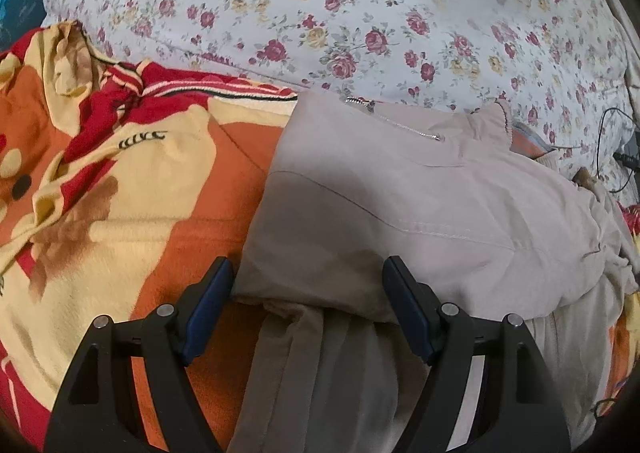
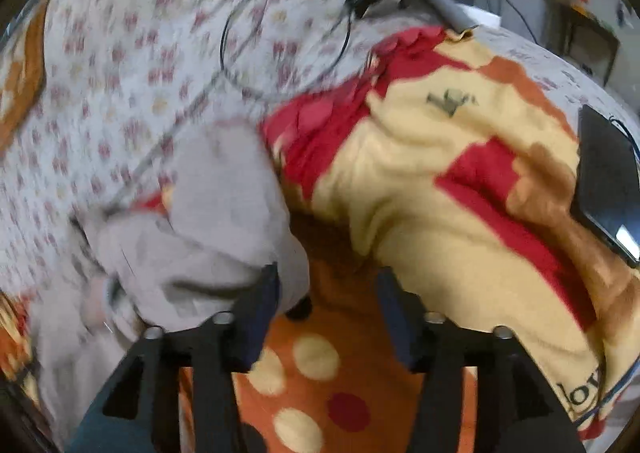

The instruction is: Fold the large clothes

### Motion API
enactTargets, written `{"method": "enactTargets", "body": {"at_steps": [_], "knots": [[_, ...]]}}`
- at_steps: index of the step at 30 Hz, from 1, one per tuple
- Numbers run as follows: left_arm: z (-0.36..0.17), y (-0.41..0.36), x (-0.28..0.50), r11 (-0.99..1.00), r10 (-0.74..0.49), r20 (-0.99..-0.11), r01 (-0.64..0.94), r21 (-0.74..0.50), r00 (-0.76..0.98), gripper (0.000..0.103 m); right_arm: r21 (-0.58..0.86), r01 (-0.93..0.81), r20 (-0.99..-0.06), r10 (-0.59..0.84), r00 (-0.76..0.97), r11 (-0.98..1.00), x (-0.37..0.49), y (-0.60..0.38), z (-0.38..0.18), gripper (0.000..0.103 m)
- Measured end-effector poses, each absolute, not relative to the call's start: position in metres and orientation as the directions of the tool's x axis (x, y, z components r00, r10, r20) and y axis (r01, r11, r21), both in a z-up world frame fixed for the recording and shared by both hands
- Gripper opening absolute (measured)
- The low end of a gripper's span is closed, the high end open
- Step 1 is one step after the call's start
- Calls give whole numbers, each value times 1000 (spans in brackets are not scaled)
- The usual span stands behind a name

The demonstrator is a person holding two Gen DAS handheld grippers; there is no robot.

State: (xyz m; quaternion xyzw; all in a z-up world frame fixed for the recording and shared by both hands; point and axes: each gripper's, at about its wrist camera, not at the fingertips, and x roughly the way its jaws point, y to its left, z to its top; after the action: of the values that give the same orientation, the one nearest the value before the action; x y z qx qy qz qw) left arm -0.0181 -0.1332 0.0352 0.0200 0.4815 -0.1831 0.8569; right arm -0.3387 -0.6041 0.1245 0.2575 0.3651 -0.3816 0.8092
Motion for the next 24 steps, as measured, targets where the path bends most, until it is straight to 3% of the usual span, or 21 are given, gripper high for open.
{"method": "enactTargets", "body": {"at_steps": [2, 4, 5, 11, 14, 15, 17, 18, 24], "knots": [[34, -134, -17, 933, -293, -835, 331, -142, 466, 77, 175, 780, -774, -405, 486, 601, -323, -611, 136, 60], [33, -136, -17, 933, -286, -835, 334, -132, 470, 77, 162, 737, -756, -398, 521, 657, -296, -616, 145, 75], [33, -137, -18, 933, -282, -835, 339, -124, 472, 77, 141, 713, -752, -395, 529, 687, -276, -620, 146, 77], [34, -143, -16, 924, -281, -836, 369, -103, 471, 78, -57, 630, -839, -380, 390, 774, -170, -651, 112, 78], [34, -143, -15, 922, -287, -835, 372, -108, 469, 78, -15, 653, -870, -332, 364, 758, -156, -671, 92, 77], [33, -143, -14, 922, -288, -835, 372, -109, 469, 78, 29, 646, -883, -284, 374, 763, -154, -676, 86, 71], [32, -144, -14, 922, -287, -834, 372, -107, 471, 78, 65, 639, -890, -244, 384, 767, -156, -677, 79, 19], [33, -144, -14, 923, -285, -834, 371, -106, 472, 78, 67, 640, -883, -253, 396, 765, -160, -675, 81, 3], [42, -139, -18, 929, -289, -817, 353, -113, 499, 78, 99, 686, -743, -405, 533, 721, -218, -666, 151, 2]]}}
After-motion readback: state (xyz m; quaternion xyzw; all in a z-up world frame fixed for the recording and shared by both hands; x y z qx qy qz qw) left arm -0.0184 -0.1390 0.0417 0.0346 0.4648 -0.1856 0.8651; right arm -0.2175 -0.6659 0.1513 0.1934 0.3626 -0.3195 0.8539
